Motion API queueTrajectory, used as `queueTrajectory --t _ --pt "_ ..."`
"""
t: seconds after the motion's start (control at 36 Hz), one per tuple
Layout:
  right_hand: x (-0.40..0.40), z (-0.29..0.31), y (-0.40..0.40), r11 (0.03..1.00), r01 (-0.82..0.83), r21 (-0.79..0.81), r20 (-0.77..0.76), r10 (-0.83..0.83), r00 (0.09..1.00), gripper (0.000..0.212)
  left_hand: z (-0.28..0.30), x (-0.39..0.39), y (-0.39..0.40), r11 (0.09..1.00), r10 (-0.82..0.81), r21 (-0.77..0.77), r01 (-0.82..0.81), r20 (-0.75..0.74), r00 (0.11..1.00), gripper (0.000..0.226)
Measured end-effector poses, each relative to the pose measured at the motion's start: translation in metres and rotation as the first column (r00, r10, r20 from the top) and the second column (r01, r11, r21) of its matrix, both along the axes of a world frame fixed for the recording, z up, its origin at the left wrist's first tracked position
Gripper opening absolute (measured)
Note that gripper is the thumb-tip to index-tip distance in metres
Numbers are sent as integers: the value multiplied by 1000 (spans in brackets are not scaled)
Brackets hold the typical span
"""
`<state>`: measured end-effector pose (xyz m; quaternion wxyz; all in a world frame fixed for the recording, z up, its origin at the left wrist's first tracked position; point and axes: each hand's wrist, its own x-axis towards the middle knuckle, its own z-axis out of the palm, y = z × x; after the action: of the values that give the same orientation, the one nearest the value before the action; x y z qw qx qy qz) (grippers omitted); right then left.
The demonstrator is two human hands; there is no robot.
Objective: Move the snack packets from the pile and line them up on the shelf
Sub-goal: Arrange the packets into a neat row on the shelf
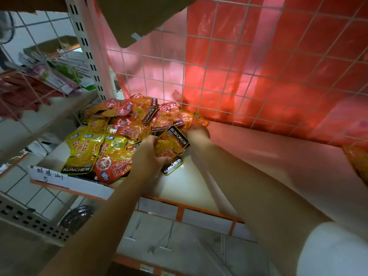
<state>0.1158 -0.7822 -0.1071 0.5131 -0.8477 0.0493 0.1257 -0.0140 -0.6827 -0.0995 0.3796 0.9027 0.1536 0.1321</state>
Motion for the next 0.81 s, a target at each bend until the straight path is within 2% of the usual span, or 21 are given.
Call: queueTrajectory --t 0.11,0.19,0.25,0.31,0.36,0.42,0.47,0.61,0.69,0.81 --pt "-4 -1 -16 968 27 249 -9 -26 1000 20 9 0 -2 992 40 -120 -37 26 999 51" --pt "-5 2 -33 951 104 290 -12 -105 994 13 19 3 -3 982 58 -185 -41 87 995 34" --pt "-10 9 -44 940 120 321 -13 -122 992 6 23 5 -4 959 64 -284 -24 133 989 37" --pt "-11 11 -55 940 143 309 19 -157 987 6 30 5 -8 903 79 -429 4 177 981 37" --pt "-19 19 -68 943 132 306 70 -161 985 8 36 2 -15 812 50 -579 79 205 977 16" --pt "-26 22 -80 934 115 339 110 -160 981 11 38 1 -23 728 40 -675 121 218 975 18" --pt "-34 24 -92 920 95 380 104 -145 984 16 36 1 -32 687 47 -717 122 211 976 19" --pt "-56 27 -123 894 -16 448 106 -36 994 6 34 4 -55 667 44 -737 109 186 982 16" --pt "-64 27 -141 890 -28 456 150 -46 988 13 36 6 -71 646 25 -753 126 186 982 14" --pt "-72 30 -167 866 15 500 167 -114 979 18 40 11 -95 519 30 -842 149 192 981 17"
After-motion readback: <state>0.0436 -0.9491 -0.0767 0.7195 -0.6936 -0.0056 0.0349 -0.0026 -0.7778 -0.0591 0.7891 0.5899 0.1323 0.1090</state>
